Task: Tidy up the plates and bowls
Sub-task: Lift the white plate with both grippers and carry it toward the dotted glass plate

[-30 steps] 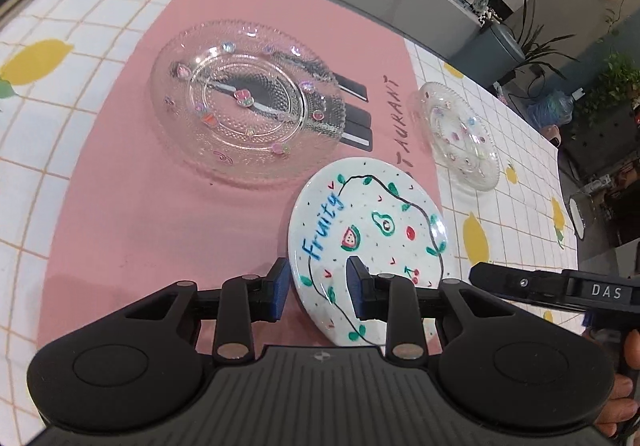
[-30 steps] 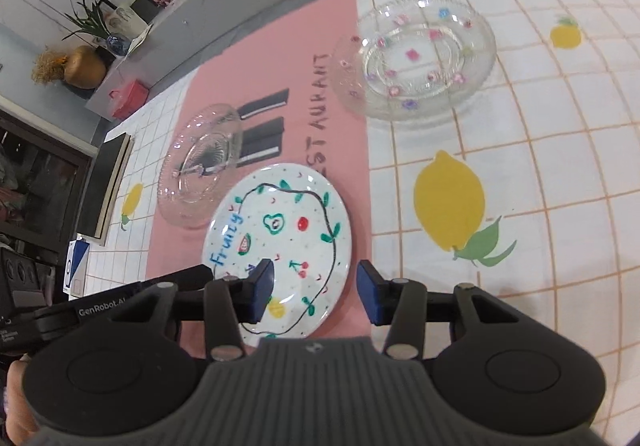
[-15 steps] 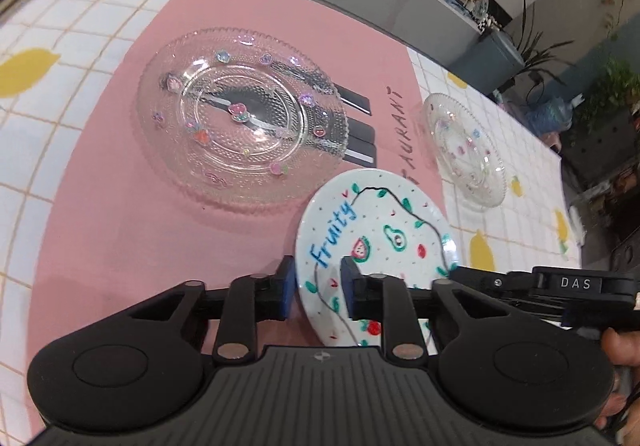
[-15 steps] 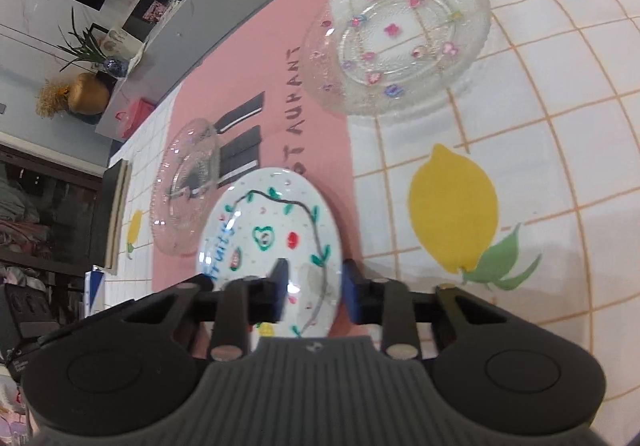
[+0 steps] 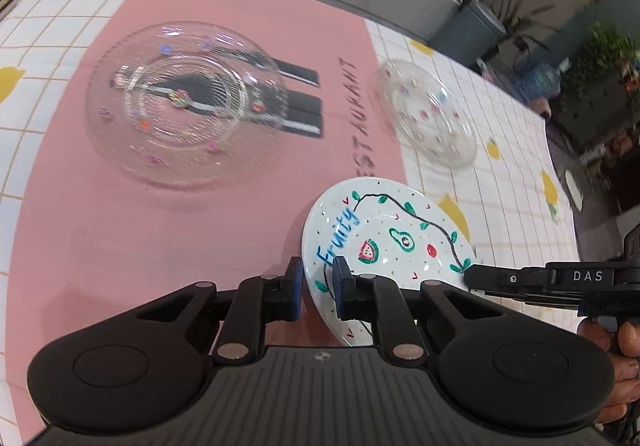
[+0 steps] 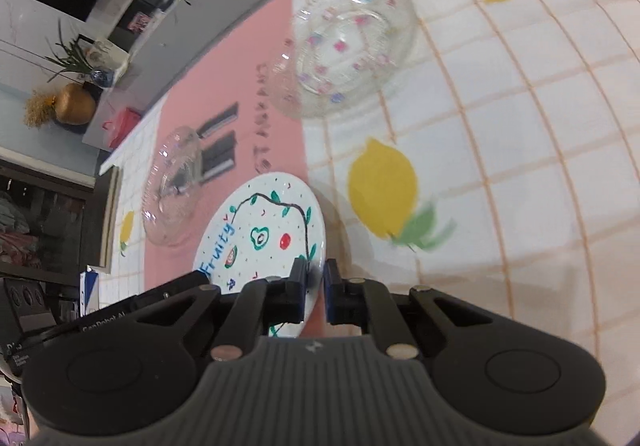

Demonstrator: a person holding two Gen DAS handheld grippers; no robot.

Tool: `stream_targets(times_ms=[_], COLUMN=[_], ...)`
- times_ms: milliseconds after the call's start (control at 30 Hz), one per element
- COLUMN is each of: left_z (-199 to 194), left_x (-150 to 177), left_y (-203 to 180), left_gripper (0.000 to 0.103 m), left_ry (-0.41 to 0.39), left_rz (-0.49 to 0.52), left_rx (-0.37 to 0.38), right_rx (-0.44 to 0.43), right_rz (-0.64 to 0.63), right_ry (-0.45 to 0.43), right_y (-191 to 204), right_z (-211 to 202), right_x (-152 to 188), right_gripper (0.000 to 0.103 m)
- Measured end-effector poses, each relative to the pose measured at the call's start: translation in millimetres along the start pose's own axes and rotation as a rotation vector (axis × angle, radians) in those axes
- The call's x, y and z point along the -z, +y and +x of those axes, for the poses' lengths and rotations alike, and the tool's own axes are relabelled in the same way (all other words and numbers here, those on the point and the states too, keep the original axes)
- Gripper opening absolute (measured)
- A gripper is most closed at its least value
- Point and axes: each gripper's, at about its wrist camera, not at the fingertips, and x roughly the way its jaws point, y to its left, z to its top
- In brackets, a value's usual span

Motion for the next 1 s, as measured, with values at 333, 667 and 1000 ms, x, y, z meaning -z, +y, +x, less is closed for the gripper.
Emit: stream_targets(times_ms=[333,667,1000], left_z=[9.8,11.2,-10.2], left_x=[12.1,12.2,-6.0], left_y=[-12.4,-17.6,-4.1], left_gripper=[0.017,0.017,0.036], left_ry=[0.04,0.059,-0.031], left_rz=[0.054,0.054,0.038], left_rx=[-0.043,-0.058,-0.107], right_rx=[0.049,0.077,0.267], right_rz=[0.003,-0.063,-0.195], right_ry=[0.035,0.035,-0.049], right_y=[-8.6,3.7,37.3], right_z=[10.2,11.6,5.3], right_x=[7.1,11.4,-23.3], right_gripper=[0.009,0.019,0.047])
